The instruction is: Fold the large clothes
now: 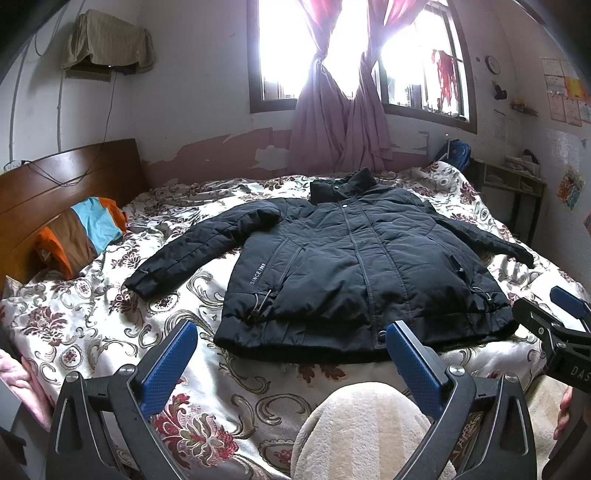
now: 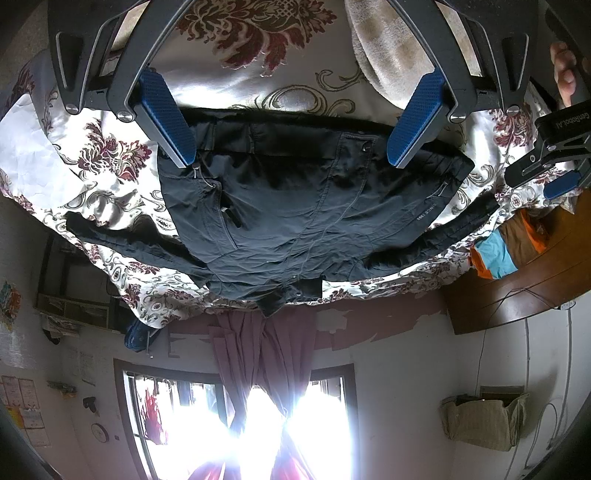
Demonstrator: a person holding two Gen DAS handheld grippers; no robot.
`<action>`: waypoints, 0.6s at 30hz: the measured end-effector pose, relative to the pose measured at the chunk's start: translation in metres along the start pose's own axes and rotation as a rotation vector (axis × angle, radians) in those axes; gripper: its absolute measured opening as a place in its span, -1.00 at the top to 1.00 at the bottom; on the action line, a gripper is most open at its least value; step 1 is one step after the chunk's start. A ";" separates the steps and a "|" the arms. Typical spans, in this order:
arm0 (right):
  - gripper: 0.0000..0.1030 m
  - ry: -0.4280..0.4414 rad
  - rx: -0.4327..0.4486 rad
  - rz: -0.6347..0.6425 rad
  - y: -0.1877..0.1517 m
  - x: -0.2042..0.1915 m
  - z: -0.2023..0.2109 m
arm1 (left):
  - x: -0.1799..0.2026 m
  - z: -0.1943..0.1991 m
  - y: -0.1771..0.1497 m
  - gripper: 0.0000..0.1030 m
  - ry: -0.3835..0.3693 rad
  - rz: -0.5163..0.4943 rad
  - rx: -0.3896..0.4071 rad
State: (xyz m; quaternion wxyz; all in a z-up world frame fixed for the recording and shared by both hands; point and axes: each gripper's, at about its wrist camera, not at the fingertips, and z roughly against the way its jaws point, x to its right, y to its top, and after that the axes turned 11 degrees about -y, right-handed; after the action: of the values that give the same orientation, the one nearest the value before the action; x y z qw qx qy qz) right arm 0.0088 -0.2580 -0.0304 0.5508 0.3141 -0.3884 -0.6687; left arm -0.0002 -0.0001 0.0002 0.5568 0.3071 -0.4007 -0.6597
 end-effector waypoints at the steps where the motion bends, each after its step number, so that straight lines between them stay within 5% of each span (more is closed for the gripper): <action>1: -0.98 0.000 0.000 0.000 0.000 0.000 0.000 | 0.000 0.000 0.000 -0.99 -0.001 0.000 -0.001; 18: -0.98 0.000 -0.003 0.001 -0.001 0.000 -0.001 | 0.000 0.000 0.000 -0.99 -0.001 0.000 0.000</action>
State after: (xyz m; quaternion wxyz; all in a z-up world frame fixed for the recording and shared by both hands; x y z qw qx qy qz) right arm 0.0090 -0.2578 -0.0320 0.5515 0.3130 -0.3874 -0.6692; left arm -0.0003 -0.0001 0.0002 0.5566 0.3067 -0.4012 -0.6596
